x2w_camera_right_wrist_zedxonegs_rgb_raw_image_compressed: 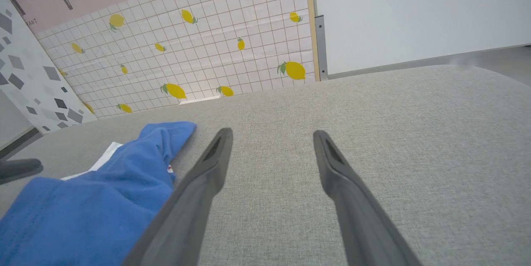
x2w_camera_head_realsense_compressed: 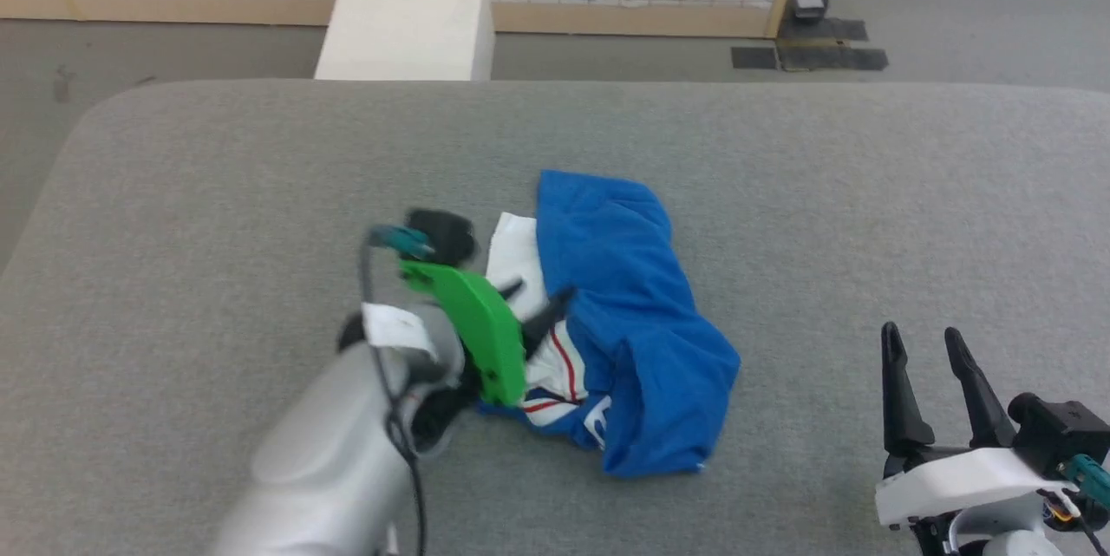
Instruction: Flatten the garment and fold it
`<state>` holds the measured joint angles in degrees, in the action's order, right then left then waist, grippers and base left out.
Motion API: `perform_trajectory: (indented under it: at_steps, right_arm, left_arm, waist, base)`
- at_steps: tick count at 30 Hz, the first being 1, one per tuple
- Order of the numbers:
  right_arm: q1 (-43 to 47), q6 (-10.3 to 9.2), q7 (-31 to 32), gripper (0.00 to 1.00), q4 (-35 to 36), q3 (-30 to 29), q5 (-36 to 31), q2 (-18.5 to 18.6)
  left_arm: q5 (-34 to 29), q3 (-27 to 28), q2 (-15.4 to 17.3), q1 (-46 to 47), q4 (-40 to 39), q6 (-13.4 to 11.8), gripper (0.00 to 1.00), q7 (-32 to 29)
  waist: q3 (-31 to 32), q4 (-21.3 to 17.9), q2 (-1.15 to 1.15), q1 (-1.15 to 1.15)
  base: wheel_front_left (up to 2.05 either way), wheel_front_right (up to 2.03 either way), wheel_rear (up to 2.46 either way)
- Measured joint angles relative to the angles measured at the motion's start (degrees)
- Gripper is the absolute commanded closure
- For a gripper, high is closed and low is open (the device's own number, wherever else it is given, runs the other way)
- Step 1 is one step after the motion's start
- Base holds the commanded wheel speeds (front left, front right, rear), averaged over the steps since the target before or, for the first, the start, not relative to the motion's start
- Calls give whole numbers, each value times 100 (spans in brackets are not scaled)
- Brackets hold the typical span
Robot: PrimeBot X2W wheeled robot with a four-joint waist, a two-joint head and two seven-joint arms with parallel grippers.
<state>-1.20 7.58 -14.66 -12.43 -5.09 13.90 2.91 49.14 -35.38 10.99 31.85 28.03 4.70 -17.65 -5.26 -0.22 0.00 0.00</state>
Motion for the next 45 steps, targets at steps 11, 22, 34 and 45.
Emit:
perform_trajectory:
  at_steps: [11, 22, 34, 45]
  right_arm:
    - [31, 0, 0, 0, -44, 88, 27, -3]
    - [-517, 0, 1427, 0, -8, 94, -205, -1]
    - [-3220, 0, 5556, 0, -1060, 1695, -985, 33]
    - [-3399, 0, 6322, 100, -1437, 2372, -430, 349]
  left_arm:
    - [-650, 1332, 970, -959, -961, -710, 0, 3105]
    - [-2722, 2996, -247, -2816, -2319, -623, 0, 3243]
    - [-3070, 3227, -728, -2448, -2138, -70, 0, 3243]
    - [-3112, 3442, -773, -2357, -1971, 45, 0, 3243]
  waist:
    - [320, 381, 0, 0]
    - [17, 634, 0, 0]
    - [-524, 1135, 0, 0]
    - [-812, 1359, 0, 0]
  base:
    - [0, 0, 0]
    - [0, 0, 0]
    - [0, 0, 0]
    - [0, 0, 0]
